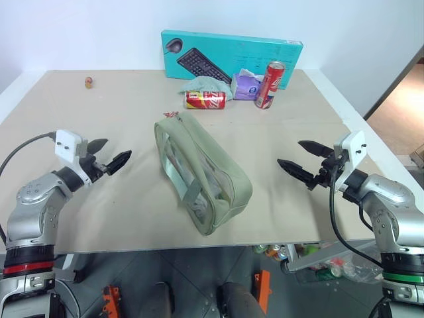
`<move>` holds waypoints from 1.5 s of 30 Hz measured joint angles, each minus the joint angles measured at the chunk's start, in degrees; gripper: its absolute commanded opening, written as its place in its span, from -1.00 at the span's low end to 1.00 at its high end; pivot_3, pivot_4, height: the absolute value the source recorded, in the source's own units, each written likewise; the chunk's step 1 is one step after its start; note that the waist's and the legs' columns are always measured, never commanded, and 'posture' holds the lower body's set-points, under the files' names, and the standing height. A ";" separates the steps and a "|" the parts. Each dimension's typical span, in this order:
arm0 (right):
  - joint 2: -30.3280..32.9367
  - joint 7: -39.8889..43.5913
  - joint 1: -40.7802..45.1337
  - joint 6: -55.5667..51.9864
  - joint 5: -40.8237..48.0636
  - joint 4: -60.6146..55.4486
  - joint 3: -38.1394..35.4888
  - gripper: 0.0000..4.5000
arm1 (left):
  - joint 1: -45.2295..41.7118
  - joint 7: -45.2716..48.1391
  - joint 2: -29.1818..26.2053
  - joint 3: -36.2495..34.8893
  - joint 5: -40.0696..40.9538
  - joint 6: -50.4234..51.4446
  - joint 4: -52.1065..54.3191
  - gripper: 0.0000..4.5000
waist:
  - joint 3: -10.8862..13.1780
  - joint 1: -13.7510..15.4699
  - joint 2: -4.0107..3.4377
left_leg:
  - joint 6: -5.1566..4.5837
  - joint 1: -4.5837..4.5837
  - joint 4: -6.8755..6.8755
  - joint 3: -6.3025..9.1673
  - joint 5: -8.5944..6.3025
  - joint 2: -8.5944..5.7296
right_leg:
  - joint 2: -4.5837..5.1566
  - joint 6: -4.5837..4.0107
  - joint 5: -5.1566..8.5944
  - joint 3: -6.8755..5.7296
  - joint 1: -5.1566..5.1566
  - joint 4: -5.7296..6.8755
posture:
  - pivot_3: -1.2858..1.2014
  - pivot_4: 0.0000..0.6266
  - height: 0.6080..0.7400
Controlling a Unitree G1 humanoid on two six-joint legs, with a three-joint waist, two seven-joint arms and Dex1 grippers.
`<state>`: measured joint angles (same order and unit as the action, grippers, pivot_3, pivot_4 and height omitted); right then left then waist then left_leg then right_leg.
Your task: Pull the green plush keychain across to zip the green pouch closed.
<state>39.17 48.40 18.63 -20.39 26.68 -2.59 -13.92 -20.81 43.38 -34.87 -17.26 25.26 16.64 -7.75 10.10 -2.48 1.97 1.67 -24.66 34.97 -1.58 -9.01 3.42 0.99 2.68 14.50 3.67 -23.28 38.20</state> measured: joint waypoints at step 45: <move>-1.69 -11.92 -6.81 -22.77 19.86 -33.19 8.43 -0.10 | 5.90 17.04 -9.72 8.56 23.71 19.65 34.57 1.00 | 0.04 -0.02 -0.06 | 0.03 -0.01 -0.02 -0.01 -0.03 0.15 | -0.14 -0.36 0.20 0.08 -0.08 -0.05 | 0.03 -0.52 1.00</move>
<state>37.49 36.48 11.82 -43.16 46.54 -35.78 -5.49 -14.90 60.42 -44.59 -8.69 48.97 36.29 26.82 10.14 -2.50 1.92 1.70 -24.67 34.95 -1.59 -9.04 3.57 0.85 2.32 14.70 3.74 -23.36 38.15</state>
